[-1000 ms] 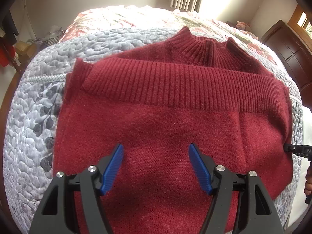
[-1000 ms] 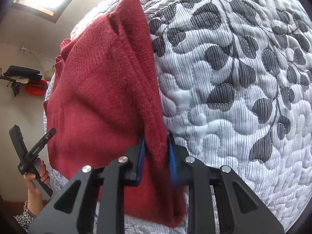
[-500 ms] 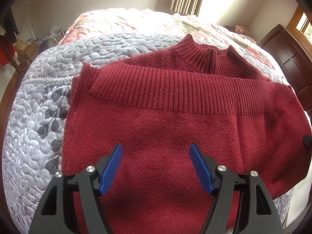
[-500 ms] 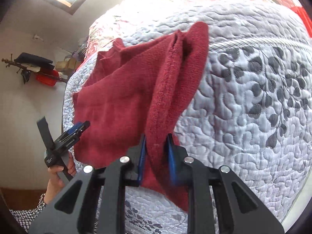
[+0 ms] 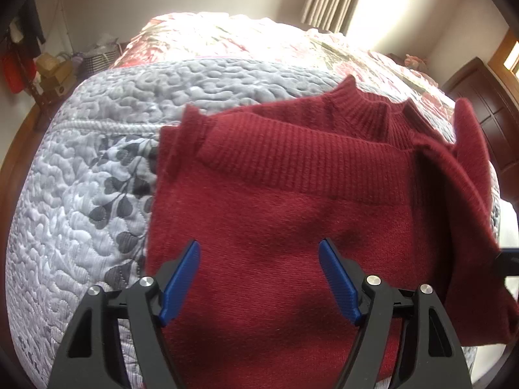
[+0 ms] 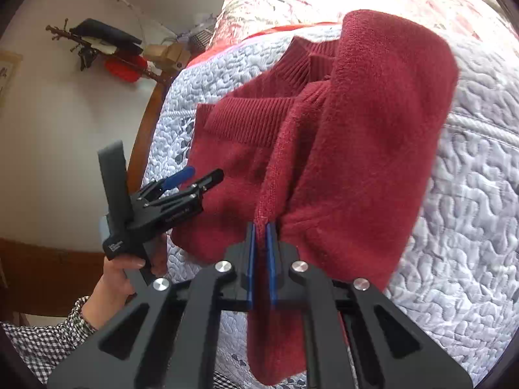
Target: Fold small clothes
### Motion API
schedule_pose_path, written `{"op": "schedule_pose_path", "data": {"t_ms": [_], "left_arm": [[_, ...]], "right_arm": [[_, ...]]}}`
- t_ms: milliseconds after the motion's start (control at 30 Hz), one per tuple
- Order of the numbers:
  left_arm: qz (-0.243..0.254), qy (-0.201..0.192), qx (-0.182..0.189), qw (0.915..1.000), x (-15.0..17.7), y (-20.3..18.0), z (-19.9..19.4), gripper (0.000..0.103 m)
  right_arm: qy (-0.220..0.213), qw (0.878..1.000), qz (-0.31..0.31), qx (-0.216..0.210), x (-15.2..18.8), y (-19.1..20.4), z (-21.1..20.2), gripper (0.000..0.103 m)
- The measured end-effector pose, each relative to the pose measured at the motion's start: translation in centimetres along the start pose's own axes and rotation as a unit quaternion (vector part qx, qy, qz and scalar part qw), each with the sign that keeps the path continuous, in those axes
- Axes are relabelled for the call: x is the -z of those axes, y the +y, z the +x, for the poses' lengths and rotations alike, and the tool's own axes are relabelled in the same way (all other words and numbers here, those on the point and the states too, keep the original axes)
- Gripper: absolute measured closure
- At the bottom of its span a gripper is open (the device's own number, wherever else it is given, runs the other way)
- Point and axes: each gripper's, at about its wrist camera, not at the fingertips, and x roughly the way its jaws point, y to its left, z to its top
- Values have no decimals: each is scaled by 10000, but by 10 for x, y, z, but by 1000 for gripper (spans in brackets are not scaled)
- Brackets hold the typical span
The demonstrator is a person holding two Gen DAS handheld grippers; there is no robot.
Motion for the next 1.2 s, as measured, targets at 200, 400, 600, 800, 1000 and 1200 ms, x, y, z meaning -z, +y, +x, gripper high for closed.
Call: {"op": "schedule_pose_path", "data": {"t_ms": [200,400,600,800,1000,1200], "left_arm": [[-446,28,103,9990,-4,25,-7,27],[-389,239,776,9959,-11,-4,0,25],[-103,712,1622,9841,-11,-70,22,21],[51,916,1918,9771,-14,-110,32,19],[-133,1099,2693,9567,-23,-120,34,19],[-589,999,3093,9439,-18,-88,33,19]], "right_arm": [[442,9989,27,-133,3,1,35,59],[46,9999,-128,45,21,-7,-11,60],[-153,9945,360,976,41,-56,-37,57],[-209,9910,629,1163,60,-86,-35,57],[-135,9893,723,1263,68,-103,-27,57],[-742,9949,568,377,60,-83,-33,57]]}}
